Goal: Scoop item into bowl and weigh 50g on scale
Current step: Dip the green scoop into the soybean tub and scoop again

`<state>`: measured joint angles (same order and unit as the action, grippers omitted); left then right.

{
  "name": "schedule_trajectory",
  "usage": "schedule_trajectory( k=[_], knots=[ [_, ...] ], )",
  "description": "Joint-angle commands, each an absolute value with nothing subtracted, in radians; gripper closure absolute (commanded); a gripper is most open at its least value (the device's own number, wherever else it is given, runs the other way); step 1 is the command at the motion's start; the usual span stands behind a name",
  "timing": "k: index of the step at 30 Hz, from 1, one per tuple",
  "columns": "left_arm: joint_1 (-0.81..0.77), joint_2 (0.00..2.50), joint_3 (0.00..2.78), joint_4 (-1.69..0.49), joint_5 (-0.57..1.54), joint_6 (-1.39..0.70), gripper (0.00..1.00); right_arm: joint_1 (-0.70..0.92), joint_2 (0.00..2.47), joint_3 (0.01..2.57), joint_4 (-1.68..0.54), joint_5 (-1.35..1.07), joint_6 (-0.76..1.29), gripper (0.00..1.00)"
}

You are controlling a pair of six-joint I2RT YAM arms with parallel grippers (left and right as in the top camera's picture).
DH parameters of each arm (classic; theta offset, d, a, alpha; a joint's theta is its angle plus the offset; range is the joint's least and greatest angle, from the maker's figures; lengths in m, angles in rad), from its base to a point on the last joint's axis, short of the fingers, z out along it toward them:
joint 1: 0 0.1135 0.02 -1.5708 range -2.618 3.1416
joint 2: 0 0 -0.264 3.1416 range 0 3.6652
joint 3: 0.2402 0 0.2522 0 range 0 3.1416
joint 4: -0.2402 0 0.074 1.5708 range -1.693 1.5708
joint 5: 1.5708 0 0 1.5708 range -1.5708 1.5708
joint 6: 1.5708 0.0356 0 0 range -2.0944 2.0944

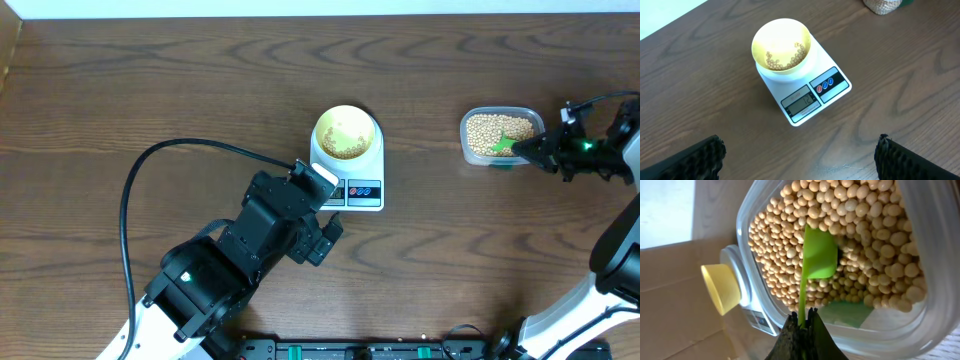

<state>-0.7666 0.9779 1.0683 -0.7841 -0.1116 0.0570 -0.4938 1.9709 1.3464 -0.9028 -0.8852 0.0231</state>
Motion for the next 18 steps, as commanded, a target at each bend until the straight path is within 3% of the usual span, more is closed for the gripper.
schedule_trajectory(
  k=[1,18],
  knots=[
    [-0.762,0.973,1.099,-0.783,-0.125,0.071,0.02,-0.51,1.979,1.359,-0.898,-0.988,-0.01,0.99],
    [-0.762,0.973,1.099,-0.783,-0.125,0.071,0.02,-0.606,1.979,1.359,-0.917,-1.264,-0.042,0.99]
  ],
)
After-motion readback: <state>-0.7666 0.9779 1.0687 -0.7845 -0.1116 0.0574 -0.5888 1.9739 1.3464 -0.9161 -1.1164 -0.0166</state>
